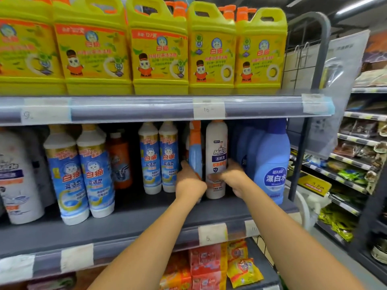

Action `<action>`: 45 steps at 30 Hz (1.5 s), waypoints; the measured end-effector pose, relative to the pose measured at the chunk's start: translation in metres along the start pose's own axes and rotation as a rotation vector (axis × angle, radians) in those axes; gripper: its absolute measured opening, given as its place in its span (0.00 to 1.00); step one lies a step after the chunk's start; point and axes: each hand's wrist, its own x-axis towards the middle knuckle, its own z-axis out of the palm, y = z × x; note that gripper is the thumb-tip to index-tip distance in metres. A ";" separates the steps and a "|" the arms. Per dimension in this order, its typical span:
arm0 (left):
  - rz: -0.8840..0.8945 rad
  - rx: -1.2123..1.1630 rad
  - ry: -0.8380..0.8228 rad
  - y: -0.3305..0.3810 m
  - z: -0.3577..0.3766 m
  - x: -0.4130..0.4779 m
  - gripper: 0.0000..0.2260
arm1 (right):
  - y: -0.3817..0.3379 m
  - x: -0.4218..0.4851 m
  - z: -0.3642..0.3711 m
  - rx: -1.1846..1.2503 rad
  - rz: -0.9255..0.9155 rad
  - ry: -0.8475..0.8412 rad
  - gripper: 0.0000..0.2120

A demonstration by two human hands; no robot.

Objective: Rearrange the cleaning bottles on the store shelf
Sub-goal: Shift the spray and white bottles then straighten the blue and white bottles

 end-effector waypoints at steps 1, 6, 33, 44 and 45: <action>-0.012 -0.068 0.022 -0.002 0.003 0.001 0.32 | 0.003 0.002 0.000 0.040 -0.007 -0.008 0.22; -0.048 -0.314 0.088 -0.008 0.014 0.004 0.24 | 0.016 0.010 0.002 0.169 0.007 -0.052 0.24; -0.080 -0.824 -0.265 -0.023 -0.072 -0.054 0.16 | 0.003 -0.090 -0.001 0.201 -0.150 0.010 0.07; -0.116 -0.901 -0.312 -0.045 -0.111 -0.176 0.25 | 0.013 -0.194 -0.001 0.315 -0.057 -0.111 0.13; -0.141 -0.908 -0.311 -0.049 -0.116 -0.190 0.27 | 0.014 -0.206 0.000 0.333 -0.058 -0.143 0.13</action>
